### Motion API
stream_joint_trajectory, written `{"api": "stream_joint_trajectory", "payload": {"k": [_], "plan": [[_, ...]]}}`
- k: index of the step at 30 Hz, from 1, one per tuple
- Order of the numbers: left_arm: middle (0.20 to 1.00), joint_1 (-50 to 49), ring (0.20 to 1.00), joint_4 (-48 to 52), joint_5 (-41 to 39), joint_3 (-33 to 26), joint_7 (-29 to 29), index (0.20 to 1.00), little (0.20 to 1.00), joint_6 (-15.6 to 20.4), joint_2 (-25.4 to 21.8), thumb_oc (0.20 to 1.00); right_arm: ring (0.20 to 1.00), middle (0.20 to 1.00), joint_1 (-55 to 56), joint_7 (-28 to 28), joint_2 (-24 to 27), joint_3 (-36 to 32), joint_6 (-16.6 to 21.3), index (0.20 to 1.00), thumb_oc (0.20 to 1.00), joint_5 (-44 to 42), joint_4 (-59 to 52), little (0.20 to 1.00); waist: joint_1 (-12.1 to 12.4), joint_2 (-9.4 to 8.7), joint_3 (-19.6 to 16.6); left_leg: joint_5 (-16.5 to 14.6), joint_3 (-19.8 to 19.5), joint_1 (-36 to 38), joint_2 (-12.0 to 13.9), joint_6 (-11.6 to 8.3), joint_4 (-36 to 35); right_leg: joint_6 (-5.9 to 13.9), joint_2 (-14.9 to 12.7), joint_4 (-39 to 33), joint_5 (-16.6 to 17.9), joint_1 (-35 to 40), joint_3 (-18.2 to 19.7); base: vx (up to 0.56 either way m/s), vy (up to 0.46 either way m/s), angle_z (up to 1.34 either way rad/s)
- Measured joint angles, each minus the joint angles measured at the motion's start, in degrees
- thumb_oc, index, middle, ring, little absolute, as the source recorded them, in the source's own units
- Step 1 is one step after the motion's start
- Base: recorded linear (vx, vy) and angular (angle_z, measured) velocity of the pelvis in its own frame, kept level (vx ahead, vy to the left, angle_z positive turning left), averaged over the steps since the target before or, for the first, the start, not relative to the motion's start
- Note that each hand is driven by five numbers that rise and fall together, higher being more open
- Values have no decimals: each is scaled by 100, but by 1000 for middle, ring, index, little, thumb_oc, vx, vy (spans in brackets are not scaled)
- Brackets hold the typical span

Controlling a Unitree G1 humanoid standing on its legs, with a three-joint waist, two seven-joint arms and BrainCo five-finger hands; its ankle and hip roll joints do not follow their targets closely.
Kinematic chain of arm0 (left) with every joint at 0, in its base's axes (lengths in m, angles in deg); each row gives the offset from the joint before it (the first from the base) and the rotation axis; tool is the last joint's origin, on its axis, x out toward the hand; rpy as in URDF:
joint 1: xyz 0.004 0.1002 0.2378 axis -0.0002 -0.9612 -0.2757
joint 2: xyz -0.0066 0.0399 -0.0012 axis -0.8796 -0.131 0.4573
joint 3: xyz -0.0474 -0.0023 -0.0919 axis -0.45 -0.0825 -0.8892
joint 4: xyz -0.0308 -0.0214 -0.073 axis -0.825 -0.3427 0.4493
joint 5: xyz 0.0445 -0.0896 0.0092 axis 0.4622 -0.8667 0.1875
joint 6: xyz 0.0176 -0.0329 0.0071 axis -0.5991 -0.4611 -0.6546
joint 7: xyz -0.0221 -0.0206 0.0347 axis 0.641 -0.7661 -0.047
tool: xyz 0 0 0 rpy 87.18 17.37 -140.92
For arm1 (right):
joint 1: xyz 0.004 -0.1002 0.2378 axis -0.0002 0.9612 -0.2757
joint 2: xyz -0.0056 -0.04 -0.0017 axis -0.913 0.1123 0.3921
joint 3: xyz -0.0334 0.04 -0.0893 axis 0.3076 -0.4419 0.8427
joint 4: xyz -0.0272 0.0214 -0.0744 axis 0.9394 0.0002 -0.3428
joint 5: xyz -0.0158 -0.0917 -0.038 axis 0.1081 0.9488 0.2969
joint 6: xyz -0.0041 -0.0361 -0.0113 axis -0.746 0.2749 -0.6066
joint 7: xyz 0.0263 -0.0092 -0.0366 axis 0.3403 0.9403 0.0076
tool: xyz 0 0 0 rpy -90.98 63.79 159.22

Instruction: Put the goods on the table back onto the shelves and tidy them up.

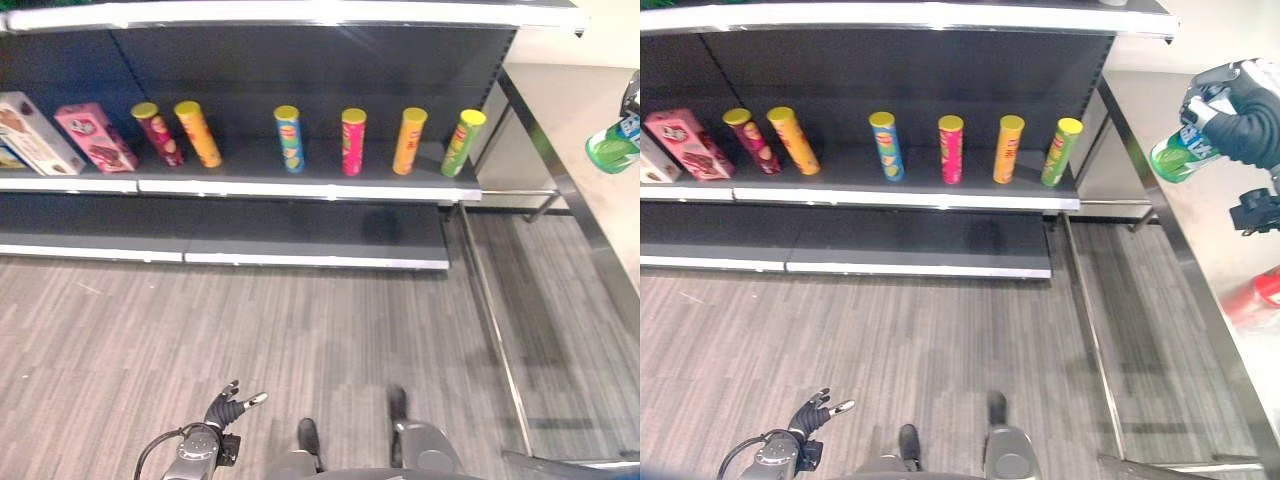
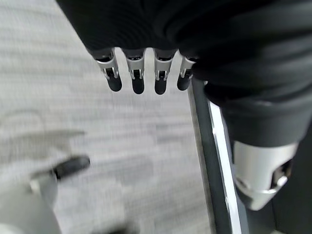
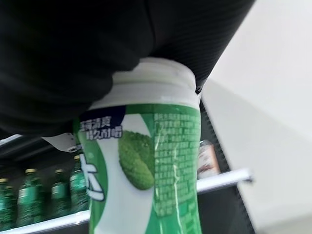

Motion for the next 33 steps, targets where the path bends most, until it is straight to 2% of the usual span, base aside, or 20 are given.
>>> {"api": "stream_joint_trajectory", "payload": {"k": [2, 3, 4, 5, 6, 10, 11, 12, 13, 15, 16, 18, 19, 22, 24, 25, 28, 31, 32, 33], "plan": [[1000, 217, 1000, -120, 105, 7, 21, 1000, 1000, -23, 154, 1000, 200, 200, -96, 72, 18, -131, 14, 200, 200, -8, 125, 200, -60, -159, 54, -45, 63, 28, -184, -269, 352, 131, -187, -77, 463, 65, -181, 275, -49, 45], [1000, 238, 1000, -118, 199, 12, 42, 1000, 1000, -19, 243, 1000, 200, 200, -163, 72, 69, -110, -4, 200, 200, -7, 161, 200, 33, -189, 77, -218, 237, -55, -340, -459, 1064, 177, -251, -66, 491, 68, -180, 335, -89, 16], [1000, 169, 1000, -112, 240, 61, 88, 1000, 1000, -23, 384, 1000, 200, 200, -168, 67, 350, -60, -14, 200, 200, 0, 170, 200, -73, 103, 90, -644, 180, 242, -263, -350, 951, 93, -157, -15, 490, 213, -569, 464, -168, 46], [1000, 171, 1000, -88, 240, 203, 94, 1000, 1000, -24, 426, 1000, 200, 200, -188, 70, 600, -79, -33, 200, 200, -1, 214, 200, -244, 382, 86, -890, 7, 451, -42, -282, 575, -69, -27, 133, 602, 264, -911, 361, -160, 78], [1000, 194, 1000, -82, 243, 214, 103, 1000, 1000, -17, 417, 1000, 200, 200, -186, 94, 619, -136, -30, 200, 200, -7, 205, 200, -250, 358, 116, -811, 26, 640, -27, -485, 377, -267, -45, 320, 724, 259, -926, 346, -171, 82], [1000, 261, 1000, 31, 237, 197, 94, 1000, 1000, -8, 428, 1000, 200, 200, -327, 71, 1092, -193, 22, 200, 200, -5, 161, 200, -245, 560, 37, -893, -7, 710, 370, -462, 542, -942, 46, 993, 220, 271, -1336, 309, -146, 54], [1000, 241, 1000, 32, 235, 202, 96, 1000, 1000, -10, 409, 1000, 200, 200, -420, 62, 1093, -159, 18, 200, 200, -6, 155, 200, -210, 515, 52, -804, 37, 690, 385, -700, 700, -1023, 75, 980, 175, 322, -1398, 250, -147, 22], [1000, 268, 1000, -63, 208, 175, 101, 1000, 1000, -15, 303, 1000, 200, 200, -1024, -6, 1068, 412, 1, 200, 200, -18, 225, 200, -101, 328, 97, -711, 103, 476, 380, -1146, 1494, -1060, 114, 718, 144, 609, -1395, 137, -95, 2], [1000, 263, 1000, -106, 185, 145, 95, 1000, 1000, -20, 232, 1000, 200, 200, -1374, -46, 1080, 767, 11, 200, 200, -24, 251, 200, -1, 160, 94, -617, 149, 197, 357, -1407, 2146, -1064, 76, 469, 150, 787, -1355, 134, -95, -13], [1000, 33, 1000, -99, 182, 92, 78, 1000, 1000, -15, 101, 1000, 200, 200, -1984, -34, 1184, 1129, 115, 200, 200, -112, 145, 200, 265, 16, 2, -350, 56, -11, 391, -1756, 2978, -1143, 161, 253, 247, 1151, -1364, 227, -154, -25], [1000, -16, 1000, -100, 181, 26, 59, 1000, 1000, -18, 72, 1000, 200, 200, -2251, -43, 1183, 1424, 111, 200, 200, -130, 168, 200, 325, -16, 9, -322, 4, -69, 481, -1800, 3383, -1255, 246, 219, 231, 1319, -1305, 255, -132, -20], [1000, -76, 1000, -143, 175, -6, 20, 1000, 1000, -53, 0, 1000, 200, 200, -3343, -60, 1173, 2661, 96, 200, 200, -156, 432, 200, 480, -168, 13, 82, 173, -593, 814, -1774, 4631, -1610, 356, 71, 104, 1612, -1179, 242, -6, -28], [1000, -126, 1000, -67, 166, -4, 28, 1000, 1000, -55, -72, 1000, 200, 200, -3655, -75, 1163, 3069, 91, 200, 200, -179, 509, 200, 555, -274, -53, -1, 624, -718, 963, -1636, 4549, -1647, 358, -51, 197, 1669, -1157, 286, 69, -34], [1000, -150, 1000, 11, 135, 3, 54, 1000, 1000, -51, -103, 1000, 200, 200, -4421, -162, 1031, 3979, 53, 200, 200, -203, 809, 200, 648, -355, -85, 9, 939, -885, 1122, -1609, 2924, -1700, 444, -105, 201, 1744, -1008, 274, 164, -25], [1000, -172, 1000, 1, 134, 42, 58, 1000, 1000, -53, -138, 1000, 200, 200, -4815, -178, 915, 4530, 36, 200, 200, -207, 973, 200, 652, -357, -106, 21, 861, -803, 1055, -1607, 2085, -1703, 487, -154, 189, 1775, -928, 237, 140, -33], [1000, -174, 1000, 14, 130, 41, 56, 1000, 1000, -33, -171, 1000, 200, 200, -5796, -252, 743, 5864, -20, 200, 200, -202, 1297, 200, 740, -240, -113, 221, 223, -669, 938, -1607, 312, -1514, 614, -170, 88, 1791, -682, 248, 144, -69], [1000, -207, 1000, -79, 37, 35, 7, 1000, 1000, -43, -146, 1000, 200, 200, -6773, -293, 506, 7010, -15, 200, 200, -206, 1821, 200, 779, -29, -124, 643, 46, -817, 954, -1564, 143, -1357, 671, -210, -10, 2030, -572, 232, 180, -48], [1000, -437, 1000, -46, -52, 45, -8, 1000, 1000, -4, 32, 1000, 200, 200, -7043, -293, 439, 7090, -25, 200, 200, -213, 2113, 200, 794, 402, -377, 773, 40, -635, 908, -1390, 228, -1131, 689, -211, -213, 2189, -405, 195, 203, -28], [1000, -473, 1000, -39, -52, 33, -29, 1000, 1000, -4, -40, 1000, 200, 200, -7048, -316, 439, 7172, -53, 200, 200, -206, 2219, 200, 739, 269, -445, 1045, 112, -500, 616, -963, 64, -908, 418, -205, -274, 2246, -382, 170, 216, -19], [1000, -456, 1000, -10, -52, 38, -43, 1000, 1000, -3, -85, 1000, 200, 200, -7068, -315, 413, 7153, -57, 200, 200, -211, 2288, 200, 728, 193, -468, 991, 204, -472, 487, -866, 48, -836, 271, -203, -294, 2235, -338, 155, 254, -16]]}}
